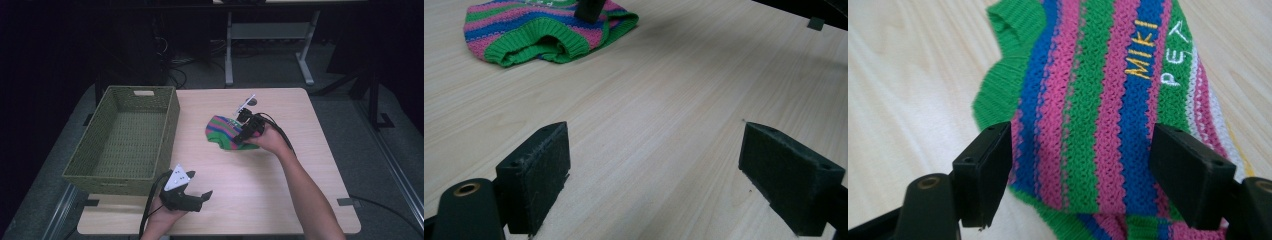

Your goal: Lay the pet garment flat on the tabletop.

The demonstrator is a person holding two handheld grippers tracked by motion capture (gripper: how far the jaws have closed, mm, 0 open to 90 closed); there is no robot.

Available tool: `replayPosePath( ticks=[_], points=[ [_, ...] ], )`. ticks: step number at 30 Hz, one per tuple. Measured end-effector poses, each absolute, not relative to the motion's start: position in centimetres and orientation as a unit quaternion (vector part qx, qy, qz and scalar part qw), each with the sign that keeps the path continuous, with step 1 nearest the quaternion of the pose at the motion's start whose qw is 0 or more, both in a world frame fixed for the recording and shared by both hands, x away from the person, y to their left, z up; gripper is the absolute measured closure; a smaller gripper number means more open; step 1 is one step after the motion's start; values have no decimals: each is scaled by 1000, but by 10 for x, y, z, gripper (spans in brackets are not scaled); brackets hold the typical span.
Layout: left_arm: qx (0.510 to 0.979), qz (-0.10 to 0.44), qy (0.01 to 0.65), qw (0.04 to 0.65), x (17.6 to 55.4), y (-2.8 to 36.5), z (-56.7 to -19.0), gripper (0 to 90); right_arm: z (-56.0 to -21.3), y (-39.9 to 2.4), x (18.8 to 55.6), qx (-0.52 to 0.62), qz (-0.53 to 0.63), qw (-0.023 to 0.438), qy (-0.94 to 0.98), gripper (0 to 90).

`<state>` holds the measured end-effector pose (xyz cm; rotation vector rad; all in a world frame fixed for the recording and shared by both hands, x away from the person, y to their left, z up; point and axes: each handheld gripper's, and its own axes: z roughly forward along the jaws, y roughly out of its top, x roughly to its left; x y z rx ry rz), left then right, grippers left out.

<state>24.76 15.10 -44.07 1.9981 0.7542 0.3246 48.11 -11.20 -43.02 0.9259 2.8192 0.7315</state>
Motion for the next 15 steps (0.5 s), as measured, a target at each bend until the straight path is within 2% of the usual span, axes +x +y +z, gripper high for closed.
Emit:
replayPosePath(
  ticks=[7, 12, 15],
  points=[
    [817, 130, 307, 470, 248, 151, -441, 127, -444, -107, 485, 326, 237, 43, 914, 273],
    [815, 126, 308, 474, 247, 150, -441, 127, -448, -101, 480, 329, 217, 77, 916, 347],
    [816, 124, 307, 474, 247, 149, -442, 127, -449, -100, 478, 328, 217, 87, 915, 358]
  ],
)
